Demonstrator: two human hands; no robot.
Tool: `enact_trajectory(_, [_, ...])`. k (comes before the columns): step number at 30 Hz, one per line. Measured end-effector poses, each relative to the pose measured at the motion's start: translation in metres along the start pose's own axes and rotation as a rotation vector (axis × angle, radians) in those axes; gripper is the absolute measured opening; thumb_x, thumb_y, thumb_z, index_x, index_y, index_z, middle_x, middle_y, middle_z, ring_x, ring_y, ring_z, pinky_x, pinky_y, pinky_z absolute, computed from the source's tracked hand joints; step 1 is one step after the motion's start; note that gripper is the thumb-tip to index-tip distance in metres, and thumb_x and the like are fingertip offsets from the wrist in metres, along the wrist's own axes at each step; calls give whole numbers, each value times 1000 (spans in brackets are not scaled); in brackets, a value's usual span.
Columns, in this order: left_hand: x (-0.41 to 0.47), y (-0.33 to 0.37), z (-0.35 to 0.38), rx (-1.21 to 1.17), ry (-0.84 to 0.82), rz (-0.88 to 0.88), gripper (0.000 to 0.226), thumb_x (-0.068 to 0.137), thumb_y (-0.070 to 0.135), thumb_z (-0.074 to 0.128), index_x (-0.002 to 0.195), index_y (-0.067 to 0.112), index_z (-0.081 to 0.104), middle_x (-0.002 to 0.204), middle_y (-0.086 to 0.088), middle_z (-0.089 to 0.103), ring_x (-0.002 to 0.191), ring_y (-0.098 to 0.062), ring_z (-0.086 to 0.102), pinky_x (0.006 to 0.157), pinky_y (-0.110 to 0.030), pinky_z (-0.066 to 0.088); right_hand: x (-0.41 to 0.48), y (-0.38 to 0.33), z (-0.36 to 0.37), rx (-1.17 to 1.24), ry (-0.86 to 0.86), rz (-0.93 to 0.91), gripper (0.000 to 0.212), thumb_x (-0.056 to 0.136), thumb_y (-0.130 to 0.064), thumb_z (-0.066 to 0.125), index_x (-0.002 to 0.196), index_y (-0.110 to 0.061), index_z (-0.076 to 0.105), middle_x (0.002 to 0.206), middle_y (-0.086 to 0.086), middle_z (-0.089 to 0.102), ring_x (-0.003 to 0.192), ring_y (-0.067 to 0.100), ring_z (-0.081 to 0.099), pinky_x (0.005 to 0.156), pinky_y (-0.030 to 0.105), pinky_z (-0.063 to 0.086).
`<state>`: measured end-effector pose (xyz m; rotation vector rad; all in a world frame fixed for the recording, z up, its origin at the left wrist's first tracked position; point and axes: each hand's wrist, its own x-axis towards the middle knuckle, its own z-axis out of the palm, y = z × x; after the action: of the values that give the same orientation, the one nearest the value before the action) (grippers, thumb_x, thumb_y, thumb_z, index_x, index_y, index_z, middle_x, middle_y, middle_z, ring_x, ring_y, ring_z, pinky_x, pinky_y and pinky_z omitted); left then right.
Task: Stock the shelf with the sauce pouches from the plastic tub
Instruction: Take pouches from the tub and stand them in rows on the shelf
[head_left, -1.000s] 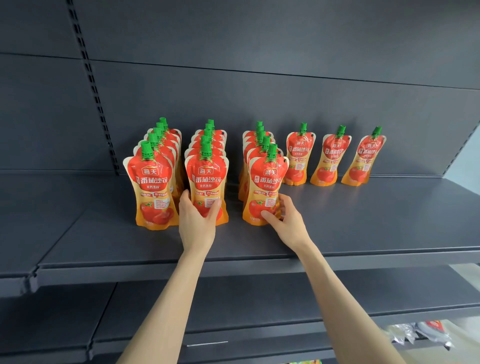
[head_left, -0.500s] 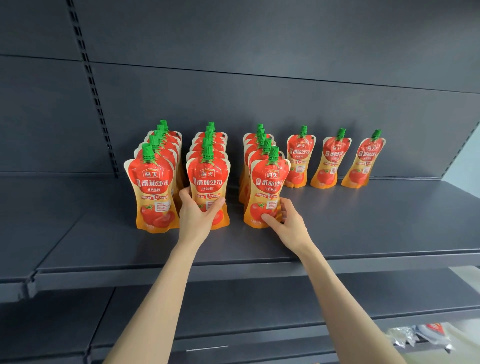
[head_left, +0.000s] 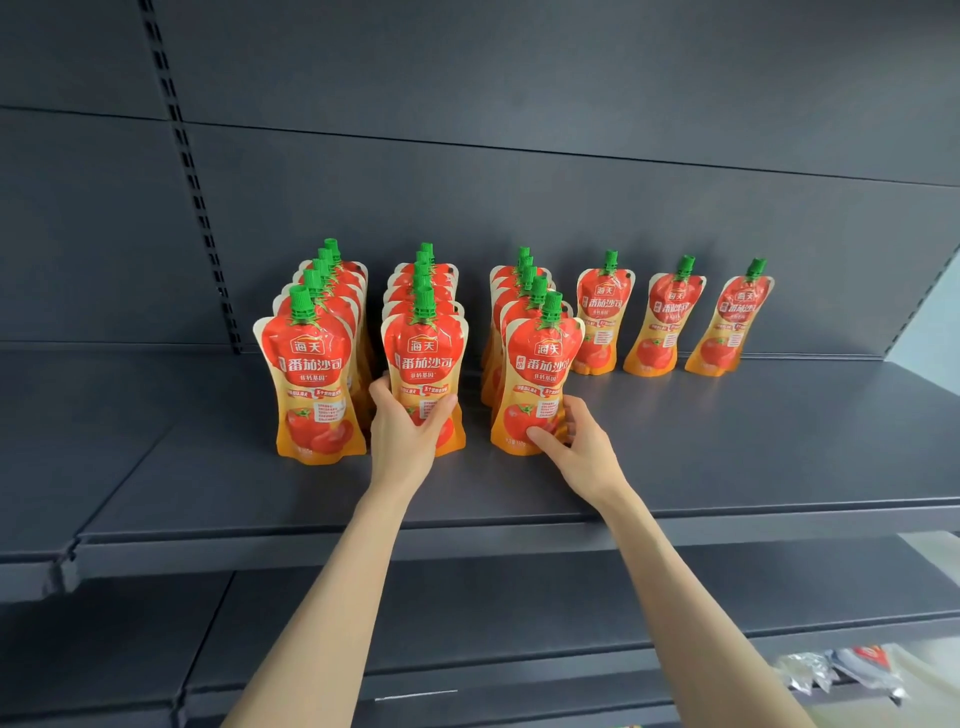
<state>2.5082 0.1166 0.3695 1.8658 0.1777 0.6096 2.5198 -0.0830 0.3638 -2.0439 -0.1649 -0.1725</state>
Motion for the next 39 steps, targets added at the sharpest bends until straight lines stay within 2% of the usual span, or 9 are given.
enact_trajectory(12, [-2,1,-3,13,-21,-6,68,83,38,66,132,9,29,128,-7,52,113,-21,55,81,-26,46,-2,0,0,-35,-2,9,53,90,-32,61,135,-17,38,134,1,54,120,18,53,96,30,43])
enact_trajectory(20, [-4,2,-5,53,-47,-14,68,83,39,66,132,10,29,128,-6,51,112,-18,54,75,-17,42,-1,-1,0,-62,-6,45,57,89,-35,62,137,-18,36,136,1,52,123,20,52,101,37,44])
enact_trajectory(23, [-13,5,-8,42,-45,-14,75,81,39,68,137,12,26,133,-5,47,117,-17,50,83,-22,44,-5,0,-2,-108,28,29,60,88,-36,64,138,-19,36,138,2,50,126,21,47,104,43,44])
enact_trajectory(25, [-25,9,-10,50,-36,-12,79,82,36,69,142,13,22,140,-5,41,126,-18,44,94,-30,43,-13,1,-5,-155,76,4,62,88,-36,64,140,-19,36,139,2,48,128,21,43,103,38,42])
enact_trajectory(28, [-52,16,-11,88,11,14,78,85,32,67,145,11,22,147,-7,34,134,-20,35,101,-28,34,-32,2,-15,-202,152,-45,57,90,-35,62,139,-17,40,140,2,48,127,20,43,100,35,40])
enact_trajectory(31, [-84,31,-4,111,30,110,63,86,25,66,139,8,36,142,-9,42,130,-23,40,104,-32,35,-60,1,-36,-198,203,-102,43,92,-29,61,131,-15,50,131,-1,55,122,17,46,96,26,38])
enact_trajectory(33, [-108,44,8,116,-26,189,52,86,22,66,132,6,46,134,-8,50,124,-21,45,100,-25,34,-84,2,-56,-187,238,-122,34,93,-25,59,126,-15,56,122,-6,58,117,14,47,93,22,37])
enact_trajectory(36, [-152,67,37,42,-231,220,42,87,20,64,126,12,53,126,3,56,118,-8,50,97,-18,34,-132,15,-96,-198,314,-95,27,93,-22,59,119,-16,61,108,-17,56,108,11,52,84,17,40])
enact_trajectory(39, [-210,82,73,-21,-448,224,33,86,21,64,119,20,59,115,12,63,110,1,55,94,-12,39,-191,45,-141,-212,351,-23,25,94,-23,57,117,-19,62,108,-18,58,105,6,53,79,5,39])
